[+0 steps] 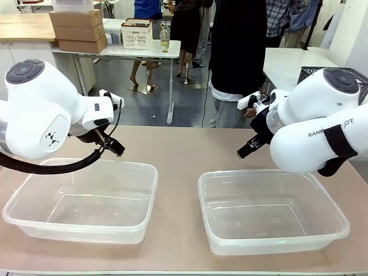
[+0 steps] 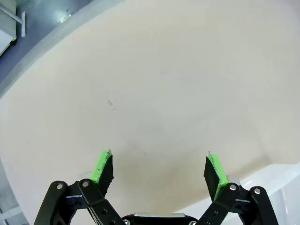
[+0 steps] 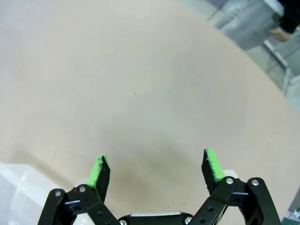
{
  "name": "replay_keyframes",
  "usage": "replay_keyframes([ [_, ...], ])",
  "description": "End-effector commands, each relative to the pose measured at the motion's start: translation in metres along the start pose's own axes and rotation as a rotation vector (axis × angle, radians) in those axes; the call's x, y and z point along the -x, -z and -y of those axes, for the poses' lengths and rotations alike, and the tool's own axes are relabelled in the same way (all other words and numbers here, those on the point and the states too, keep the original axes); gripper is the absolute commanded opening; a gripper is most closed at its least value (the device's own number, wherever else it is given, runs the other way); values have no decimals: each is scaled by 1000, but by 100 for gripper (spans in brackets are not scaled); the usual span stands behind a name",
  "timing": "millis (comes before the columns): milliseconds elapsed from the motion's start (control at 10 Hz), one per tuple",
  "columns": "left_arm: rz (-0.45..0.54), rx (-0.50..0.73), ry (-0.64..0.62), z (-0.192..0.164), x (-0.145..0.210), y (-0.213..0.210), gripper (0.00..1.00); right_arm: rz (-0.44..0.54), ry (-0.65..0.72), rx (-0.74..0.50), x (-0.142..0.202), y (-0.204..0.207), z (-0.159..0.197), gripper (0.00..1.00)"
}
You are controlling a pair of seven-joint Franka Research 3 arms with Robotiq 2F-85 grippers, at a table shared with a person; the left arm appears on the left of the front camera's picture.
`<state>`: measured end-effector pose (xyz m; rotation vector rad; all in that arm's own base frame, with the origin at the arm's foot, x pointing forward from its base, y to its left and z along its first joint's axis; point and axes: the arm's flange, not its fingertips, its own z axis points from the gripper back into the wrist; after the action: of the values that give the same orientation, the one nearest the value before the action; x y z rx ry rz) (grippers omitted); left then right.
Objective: Sort the waste into each basket.
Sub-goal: Pick up the Organizing box on the left side of the table and lift it.
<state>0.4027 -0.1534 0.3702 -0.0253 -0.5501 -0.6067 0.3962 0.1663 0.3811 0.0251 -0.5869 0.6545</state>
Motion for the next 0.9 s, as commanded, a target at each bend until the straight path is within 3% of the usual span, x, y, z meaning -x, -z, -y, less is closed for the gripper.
replay_keyframes([
  [0,60,-72,0,-1,-4,-64,100,125,-58,-31,-4,-88,20,100],
  [100,142,-5,80,7,1,-115,100,186,-61,-2,1,-135,30,100],
  [200,211,-30,150,19,12,-147,100,227,-35,104,15,-161,34,100],
  [300,266,-49,171,30,23,-155,100,193,-48,112,30,-162,31,100],
  [400,152,-41,75,5,-34,-98,100,198,-18,50,-26,-126,30,100],
  [600,152,-41,75,5,-34,-98,100,198,-18,50,-26,-126,30,100],
  [700,195,-44,110,13,-37,-137,100,211,-22,73,-20,-160,37,100],
  [800,239,241,199,14,-41,-152,100,320,-150,-252,-12,-180,35,100],
])
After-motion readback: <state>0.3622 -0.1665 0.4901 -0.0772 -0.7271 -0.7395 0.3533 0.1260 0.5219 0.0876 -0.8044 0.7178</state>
